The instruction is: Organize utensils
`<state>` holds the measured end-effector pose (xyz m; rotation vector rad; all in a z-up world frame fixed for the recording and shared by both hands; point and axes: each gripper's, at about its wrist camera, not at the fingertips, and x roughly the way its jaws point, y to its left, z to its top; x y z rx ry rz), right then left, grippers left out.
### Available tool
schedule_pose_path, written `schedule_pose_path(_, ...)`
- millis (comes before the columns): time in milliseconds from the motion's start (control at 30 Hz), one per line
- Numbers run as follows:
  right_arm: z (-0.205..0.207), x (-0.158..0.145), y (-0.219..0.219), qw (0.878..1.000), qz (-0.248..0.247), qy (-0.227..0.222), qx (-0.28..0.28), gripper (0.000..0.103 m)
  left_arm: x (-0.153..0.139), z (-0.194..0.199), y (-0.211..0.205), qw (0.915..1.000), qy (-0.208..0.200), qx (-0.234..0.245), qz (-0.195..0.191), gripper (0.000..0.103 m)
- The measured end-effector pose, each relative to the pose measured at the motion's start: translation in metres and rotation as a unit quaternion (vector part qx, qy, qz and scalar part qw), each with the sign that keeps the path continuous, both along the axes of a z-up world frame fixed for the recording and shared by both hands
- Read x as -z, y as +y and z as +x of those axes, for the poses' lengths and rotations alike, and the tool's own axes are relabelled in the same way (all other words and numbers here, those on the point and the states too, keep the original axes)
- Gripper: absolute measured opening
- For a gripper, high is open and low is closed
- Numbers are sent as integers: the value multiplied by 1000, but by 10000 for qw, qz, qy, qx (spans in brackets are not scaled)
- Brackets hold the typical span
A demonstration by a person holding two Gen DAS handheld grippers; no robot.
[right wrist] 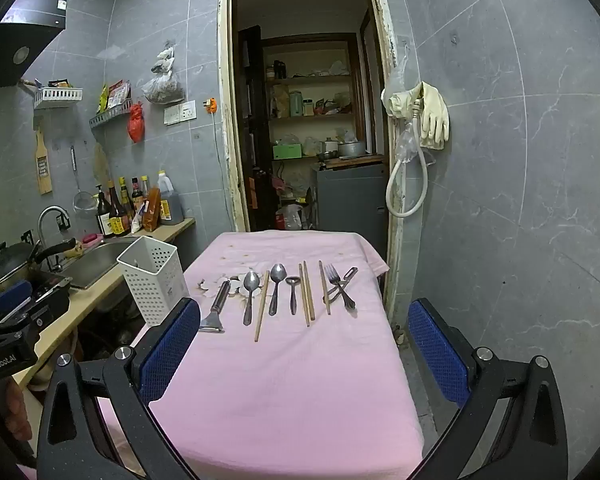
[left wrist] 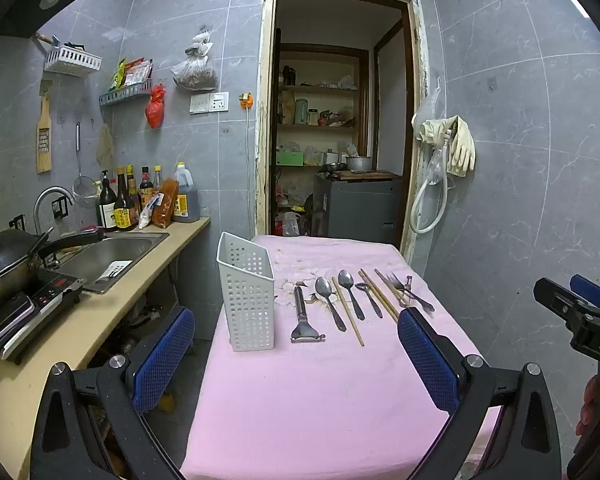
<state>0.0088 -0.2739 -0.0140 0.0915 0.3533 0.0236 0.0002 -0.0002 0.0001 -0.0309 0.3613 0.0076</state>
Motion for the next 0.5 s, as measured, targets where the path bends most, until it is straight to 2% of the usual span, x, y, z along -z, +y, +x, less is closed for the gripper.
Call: schedule_pose_path(500, 2, 1, 2, 10000, -3, 1, -5, 102, 0, 1, 0, 10000, 34, 7, -43, 102)
